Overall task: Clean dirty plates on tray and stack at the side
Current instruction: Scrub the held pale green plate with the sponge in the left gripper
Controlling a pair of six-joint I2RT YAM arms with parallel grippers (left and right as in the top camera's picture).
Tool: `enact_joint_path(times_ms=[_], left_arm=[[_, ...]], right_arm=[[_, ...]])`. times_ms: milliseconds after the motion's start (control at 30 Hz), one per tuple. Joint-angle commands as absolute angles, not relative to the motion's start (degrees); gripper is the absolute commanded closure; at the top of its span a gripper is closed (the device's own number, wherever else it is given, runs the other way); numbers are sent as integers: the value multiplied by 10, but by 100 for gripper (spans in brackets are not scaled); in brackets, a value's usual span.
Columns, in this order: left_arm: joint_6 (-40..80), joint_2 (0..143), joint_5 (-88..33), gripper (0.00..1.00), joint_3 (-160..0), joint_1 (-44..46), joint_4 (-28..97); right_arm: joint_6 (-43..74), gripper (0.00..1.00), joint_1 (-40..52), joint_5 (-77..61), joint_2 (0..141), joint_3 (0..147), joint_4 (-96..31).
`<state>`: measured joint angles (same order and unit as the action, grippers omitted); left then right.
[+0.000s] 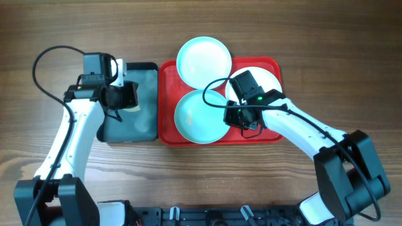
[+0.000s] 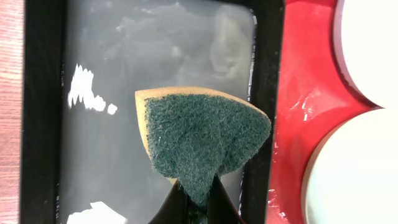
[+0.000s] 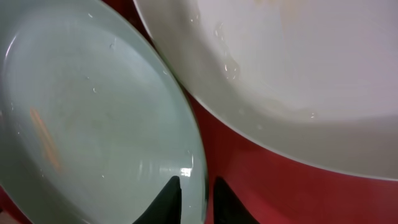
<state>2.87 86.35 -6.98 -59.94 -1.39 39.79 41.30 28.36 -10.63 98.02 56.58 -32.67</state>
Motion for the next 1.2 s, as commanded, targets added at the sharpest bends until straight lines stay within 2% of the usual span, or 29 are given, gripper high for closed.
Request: enact_joint_path(times_ms=[0, 133, 333, 600, 700, 733, 833, 1167], left_arm=[[37, 868, -79, 96, -600, 4, 390], [39, 868, -79, 96, -600, 20, 384], [112, 868, -84, 96, -600, 71, 380], [207, 872, -115, 96, -600, 187, 380], [245, 884, -114, 96, -600, 234, 380], [250, 889, -112, 96, -600, 242, 379], [265, 928, -96, 96, -600, 268, 363], [275, 968, -91, 96, -600, 267, 328]], right_arm=[[349, 62, 284, -120, 979, 568, -324], [258, 59, 261, -114, 979, 630, -377], [257, 72, 265, -114, 981, 615, -379], [274, 76, 265, -170, 981, 578, -341], [274, 84, 267, -168, 981, 576, -341], [274, 84, 267, -168, 981, 576, -341], [274, 71, 267, -163, 982, 576, -335], [277, 73, 267, -121, 1015, 576, -319]])
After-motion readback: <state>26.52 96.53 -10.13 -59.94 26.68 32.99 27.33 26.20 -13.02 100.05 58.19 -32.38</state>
